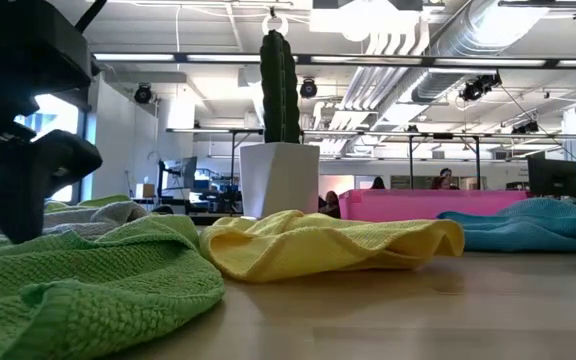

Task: Fold microfiber towels
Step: Adjust the microfiber towels

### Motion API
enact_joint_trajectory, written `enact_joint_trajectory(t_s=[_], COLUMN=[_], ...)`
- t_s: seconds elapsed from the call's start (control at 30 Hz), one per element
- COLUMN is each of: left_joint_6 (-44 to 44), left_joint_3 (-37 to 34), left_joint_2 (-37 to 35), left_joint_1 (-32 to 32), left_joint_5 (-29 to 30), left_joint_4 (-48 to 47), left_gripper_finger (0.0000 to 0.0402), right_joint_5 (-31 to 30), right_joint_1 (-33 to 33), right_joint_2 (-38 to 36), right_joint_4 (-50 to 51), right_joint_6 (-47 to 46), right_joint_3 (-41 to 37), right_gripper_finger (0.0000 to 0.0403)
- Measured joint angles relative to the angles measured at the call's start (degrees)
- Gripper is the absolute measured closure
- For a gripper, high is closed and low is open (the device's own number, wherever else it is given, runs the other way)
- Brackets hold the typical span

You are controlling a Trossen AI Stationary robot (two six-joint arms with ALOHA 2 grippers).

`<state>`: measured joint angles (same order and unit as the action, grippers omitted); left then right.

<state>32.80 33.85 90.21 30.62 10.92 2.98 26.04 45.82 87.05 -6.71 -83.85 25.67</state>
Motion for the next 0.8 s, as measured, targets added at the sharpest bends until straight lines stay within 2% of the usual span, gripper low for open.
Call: enact_joint_trajectory(t_s=[0.17, 0.3, 0.4, 0.7, 0.8], left_joint_6=[-2.37, -7.08, -7.97, -1.87, 0.95], left_joint_3=[0.04, 0.11, 0.20, 0.48, 0.64], left_joint_2=[-0.02, -0.11, 0.29, 4.33, 4.52], left_joint_1=[-1.71, -2.63, -2.37, 1.97, 4.20], left_joint_5=[1.64, 1.74, 1.74, 0.59, 0.50], left_joint_4=[1.53, 7.79, 9.50, 2.11, -0.08], left_gripper_finger=[0.0236, 0.0236, 0.0236, 0.0236, 0.0236], right_joint_5=[-3.03, -7.81, -14.95, -35.82, -43.47], right_joint_1=[-0.92, -2.68, -4.11, -9.13, -12.37], right_joint_2=[-2.75, -6.90, -9.50, -11.65, -11.65], right_joint_4=[0.02, 0.47, 0.36, -0.10, 1.35], right_joint_6=[4.17, 11.12, 20.02, 53.51, 58.30], right_joint_3=[-0.16, 1.56, 3.09, 6.45, 6.53], right_gripper_finger=[0.0322, 0.0335, 0.0338, 0.0339, 0.0339])
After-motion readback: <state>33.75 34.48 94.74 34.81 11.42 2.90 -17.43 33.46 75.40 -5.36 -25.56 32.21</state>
